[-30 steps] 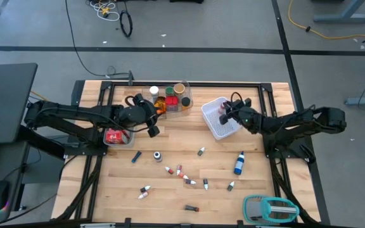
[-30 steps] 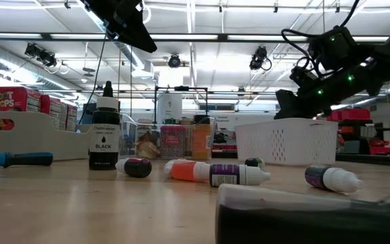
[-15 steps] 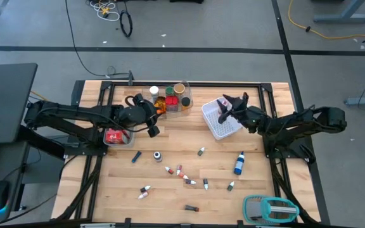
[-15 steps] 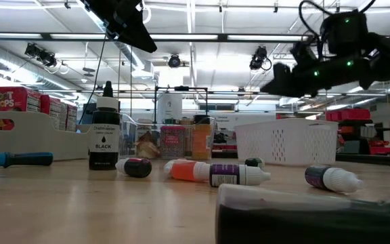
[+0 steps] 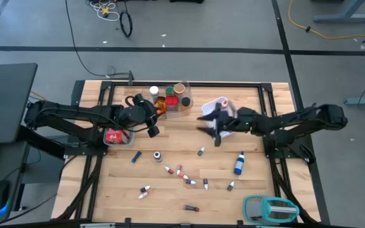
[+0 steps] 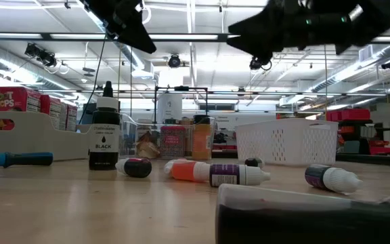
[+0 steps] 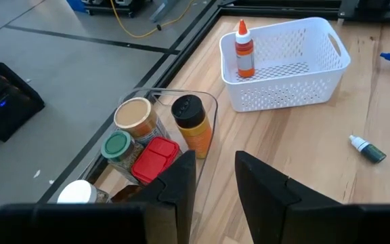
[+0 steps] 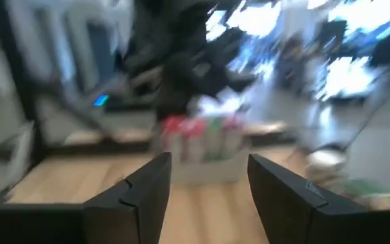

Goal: Pick & Place Kitchen Items
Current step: Put the big blue food coloring bottle into the white bin

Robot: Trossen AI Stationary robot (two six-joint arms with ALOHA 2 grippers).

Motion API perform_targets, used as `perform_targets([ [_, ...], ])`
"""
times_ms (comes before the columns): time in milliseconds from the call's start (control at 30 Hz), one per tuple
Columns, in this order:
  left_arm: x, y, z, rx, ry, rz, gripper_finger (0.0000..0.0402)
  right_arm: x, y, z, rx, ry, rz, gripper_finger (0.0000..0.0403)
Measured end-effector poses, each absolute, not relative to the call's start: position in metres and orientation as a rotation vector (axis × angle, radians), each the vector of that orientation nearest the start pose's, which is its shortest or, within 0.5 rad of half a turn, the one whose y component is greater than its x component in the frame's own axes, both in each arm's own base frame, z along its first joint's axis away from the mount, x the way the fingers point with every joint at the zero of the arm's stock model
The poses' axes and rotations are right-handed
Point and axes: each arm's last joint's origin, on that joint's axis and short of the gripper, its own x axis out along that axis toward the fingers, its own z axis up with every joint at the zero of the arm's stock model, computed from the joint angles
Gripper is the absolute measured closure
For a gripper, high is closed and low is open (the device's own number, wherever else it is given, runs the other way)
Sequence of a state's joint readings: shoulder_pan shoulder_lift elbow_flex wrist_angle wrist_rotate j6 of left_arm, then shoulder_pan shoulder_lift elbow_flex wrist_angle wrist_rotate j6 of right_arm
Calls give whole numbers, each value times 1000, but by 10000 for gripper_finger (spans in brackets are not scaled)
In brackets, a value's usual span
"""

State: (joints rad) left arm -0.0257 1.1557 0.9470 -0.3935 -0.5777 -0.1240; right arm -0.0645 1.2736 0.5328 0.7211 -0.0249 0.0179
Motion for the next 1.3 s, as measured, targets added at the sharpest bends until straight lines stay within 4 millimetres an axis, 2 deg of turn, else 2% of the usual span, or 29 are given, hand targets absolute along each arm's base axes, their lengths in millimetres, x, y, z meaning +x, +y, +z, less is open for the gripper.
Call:
perform_targets([
  [133,241,9,300,65,559,562,288,274,-1,255,25,344,-36,197],
  [233,242,9,299,57,565,535,288,269,8,276,82,622,-131,198],
  [333,242,8,299,52,567,519,288,257,15,292,317,800,-220,198],
  [433,242,8,299,52,565,520,288,245,22,297,629,929,-316,198],
  [567,242,8,299,47,564,522,288,230,34,285,874,1125,-395,198],
  [733,242,8,299,37,561,527,288,214,45,262,1069,1265,-620,198],
  [967,242,8,299,36,560,528,288,196,60,228,1199,1399,-797,198],
  [1300,245,8,305,137,522,495,288,179,60,187,1279,1352,-1043,198],
])
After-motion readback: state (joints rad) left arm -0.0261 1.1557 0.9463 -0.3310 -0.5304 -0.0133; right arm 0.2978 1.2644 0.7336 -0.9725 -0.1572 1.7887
